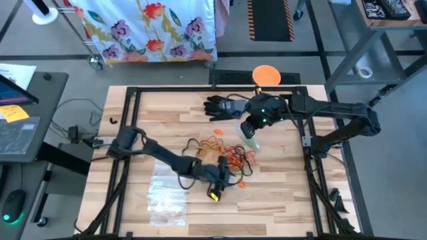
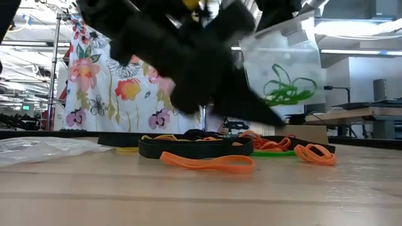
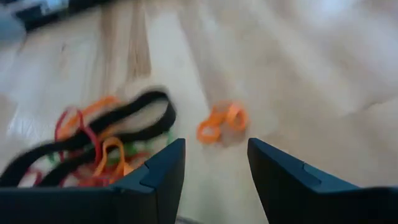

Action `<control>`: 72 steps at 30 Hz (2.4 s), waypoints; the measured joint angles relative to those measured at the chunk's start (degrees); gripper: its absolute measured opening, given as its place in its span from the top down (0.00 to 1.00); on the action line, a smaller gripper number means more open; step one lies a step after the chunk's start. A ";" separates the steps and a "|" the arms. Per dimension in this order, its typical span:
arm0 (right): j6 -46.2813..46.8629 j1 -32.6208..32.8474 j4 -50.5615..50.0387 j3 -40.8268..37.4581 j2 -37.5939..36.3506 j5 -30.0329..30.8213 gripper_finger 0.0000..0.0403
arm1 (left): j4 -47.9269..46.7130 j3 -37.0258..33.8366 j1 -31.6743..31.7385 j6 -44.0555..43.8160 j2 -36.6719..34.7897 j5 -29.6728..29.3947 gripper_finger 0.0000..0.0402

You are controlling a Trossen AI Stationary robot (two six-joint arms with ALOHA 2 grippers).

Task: Sort rubber bands
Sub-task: Put the green rubber band into the transparent zip bag

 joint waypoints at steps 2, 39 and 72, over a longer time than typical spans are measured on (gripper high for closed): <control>0.01 0.13 -0.80 0.00 0.00 -0.05 1.00 | -2.81 2.69 0.55 1.84 2.00 -0.60 0.57; 1.55 3.97 -0.96 0.00 0.02 -0.06 1.00 | -35.48 21.42 6.94 1.66 8.61 10.03 0.99; 4.86 7.51 3.55 -2.05 2.47 -1.64 1.00 | -33.00 13.33 0.54 29.17 -21.35 -0.07 1.00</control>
